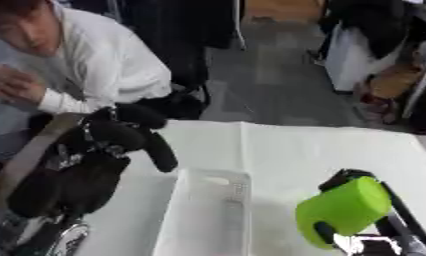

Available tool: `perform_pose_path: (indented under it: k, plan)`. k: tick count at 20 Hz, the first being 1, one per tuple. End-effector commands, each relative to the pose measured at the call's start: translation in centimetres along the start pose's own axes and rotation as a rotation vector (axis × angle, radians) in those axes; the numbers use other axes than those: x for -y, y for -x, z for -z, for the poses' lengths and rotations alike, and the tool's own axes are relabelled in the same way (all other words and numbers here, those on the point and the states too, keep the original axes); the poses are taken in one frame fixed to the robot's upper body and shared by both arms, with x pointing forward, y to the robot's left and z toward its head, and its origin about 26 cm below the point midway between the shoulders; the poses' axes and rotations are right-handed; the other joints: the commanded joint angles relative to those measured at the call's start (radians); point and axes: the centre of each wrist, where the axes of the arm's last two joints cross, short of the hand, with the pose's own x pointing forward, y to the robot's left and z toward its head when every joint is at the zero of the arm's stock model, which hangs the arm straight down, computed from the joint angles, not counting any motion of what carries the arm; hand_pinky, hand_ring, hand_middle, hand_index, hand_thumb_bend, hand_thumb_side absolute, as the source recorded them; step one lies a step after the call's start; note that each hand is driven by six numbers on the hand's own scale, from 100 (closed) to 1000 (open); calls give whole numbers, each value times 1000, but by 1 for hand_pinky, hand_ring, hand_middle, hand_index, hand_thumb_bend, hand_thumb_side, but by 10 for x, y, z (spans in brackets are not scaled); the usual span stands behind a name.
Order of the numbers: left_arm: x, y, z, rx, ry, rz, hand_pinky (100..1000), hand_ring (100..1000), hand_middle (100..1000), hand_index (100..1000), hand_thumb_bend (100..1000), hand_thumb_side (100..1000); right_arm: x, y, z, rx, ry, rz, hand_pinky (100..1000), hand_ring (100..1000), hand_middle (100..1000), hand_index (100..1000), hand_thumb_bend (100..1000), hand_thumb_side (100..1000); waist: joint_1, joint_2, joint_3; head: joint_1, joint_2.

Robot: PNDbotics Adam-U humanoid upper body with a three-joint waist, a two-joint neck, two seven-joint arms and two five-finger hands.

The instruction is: Pick up objects on the table and place them in the box.

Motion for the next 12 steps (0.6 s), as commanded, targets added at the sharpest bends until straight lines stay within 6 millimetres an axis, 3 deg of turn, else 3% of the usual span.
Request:
perform_pose_path:
  k: [1, 7, 12]
  plan:
    - [-4, -6, 5, 14, 11, 23, 545, 523, 766, 781, 196, 900, 24, -28, 12, 57, -24, -5, 100, 100, 100, 148, 100, 331, 1, -21, -1, 16, 5]
    - [-3, -6, 6, 16, 14, 22, 544, 522, 766, 781, 196, 901, 28, -50, 33, 120, -64, -7, 100, 100, 100, 147, 100, 312, 2, -18, 4, -1, 11]
    - [-3, -5, 9, 22, 9, 21, 545, 523, 766, 781, 197, 901, 17, -51, 51, 129, -104, -7, 100, 100, 100, 148, 100, 312, 1, -13, 15, -32, 24]
